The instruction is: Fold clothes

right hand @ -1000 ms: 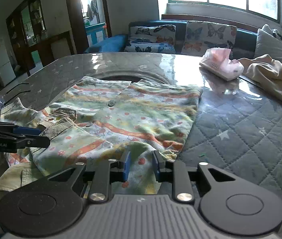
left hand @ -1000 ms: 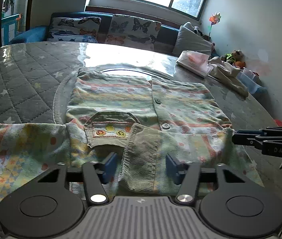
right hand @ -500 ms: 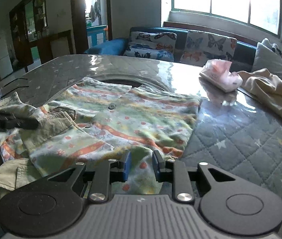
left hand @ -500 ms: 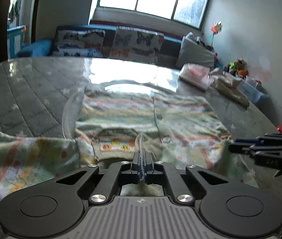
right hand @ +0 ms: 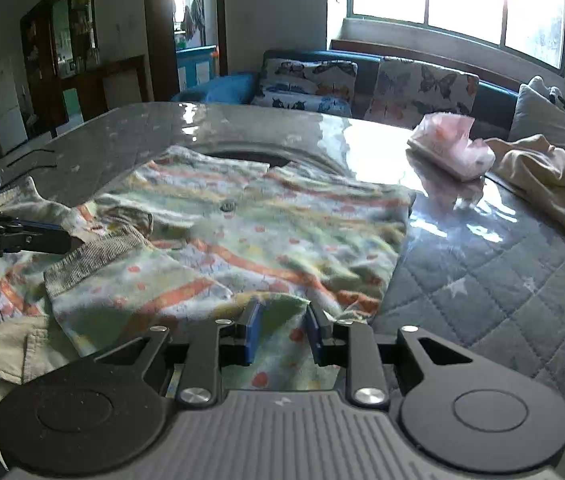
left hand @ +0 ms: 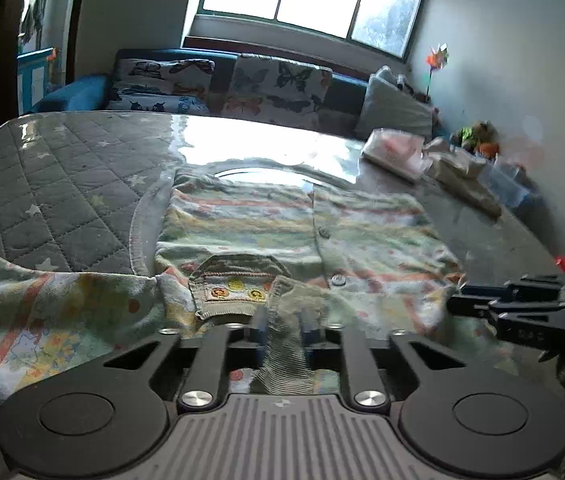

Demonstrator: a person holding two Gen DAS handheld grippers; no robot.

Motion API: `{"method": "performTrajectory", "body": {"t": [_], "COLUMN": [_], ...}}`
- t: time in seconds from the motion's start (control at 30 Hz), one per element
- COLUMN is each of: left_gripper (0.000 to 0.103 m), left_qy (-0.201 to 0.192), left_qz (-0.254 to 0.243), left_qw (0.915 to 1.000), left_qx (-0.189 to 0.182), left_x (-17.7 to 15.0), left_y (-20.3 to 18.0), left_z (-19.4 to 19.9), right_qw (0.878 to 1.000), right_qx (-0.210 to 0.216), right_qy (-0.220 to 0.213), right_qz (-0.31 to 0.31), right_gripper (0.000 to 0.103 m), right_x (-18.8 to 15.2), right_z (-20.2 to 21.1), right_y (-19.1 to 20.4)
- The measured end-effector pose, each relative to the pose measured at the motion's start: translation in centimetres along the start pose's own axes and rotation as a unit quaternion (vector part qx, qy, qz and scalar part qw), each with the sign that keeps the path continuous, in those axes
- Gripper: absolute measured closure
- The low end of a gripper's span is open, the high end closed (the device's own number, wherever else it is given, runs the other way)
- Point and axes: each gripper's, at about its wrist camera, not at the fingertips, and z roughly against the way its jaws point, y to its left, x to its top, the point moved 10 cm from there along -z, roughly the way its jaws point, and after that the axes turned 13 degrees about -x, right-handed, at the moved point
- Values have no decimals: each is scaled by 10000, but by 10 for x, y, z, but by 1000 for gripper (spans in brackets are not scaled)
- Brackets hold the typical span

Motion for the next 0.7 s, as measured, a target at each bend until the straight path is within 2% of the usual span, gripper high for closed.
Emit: {"method": "performTrajectory", "body": {"t": [0.03,0.1,0.2,0.27,0.3,0.4,0.5,0.7], "left_gripper": [78,63,62,67,83,99,100,99], "left_qy": [37,122,243,302,298,193,-31,-100], "left_qz": [-40,-36,-71,-95,-114,-73,-55,-52], "left_qw": [10000,9998,9996,9994,9994,9997,9996,9992], "left_qx": [56,157,111,117,99,162,279,388], "left_x": [-1,-4,-8,-12,-12,-9,-4,-4], "left_y": [0,4,3,3,3,4,3,3], "left_z": [-3,-9,-15,-19,-20,-16,-2,3], "right_qw": [10000,10000,10000,10000,10000,10000,9999,9998], "right_qx": [1,10,8,-9,-16,-25,-14,41], "right_qy": [15,-5,-38,-46,-46,-74,-125,5], "right_qz": [-2,-12,8,24,20,-28,-79,-171], "right_gripper": [78,77,73,72,72,71,68,68], "right_x": [-1,-1,0,0,0,1,4,-2], "right_z": [-1,2,6,7,7,7,9,-7], "right_y": [0,0,-1,-2,-2,-3,-2,5]}}
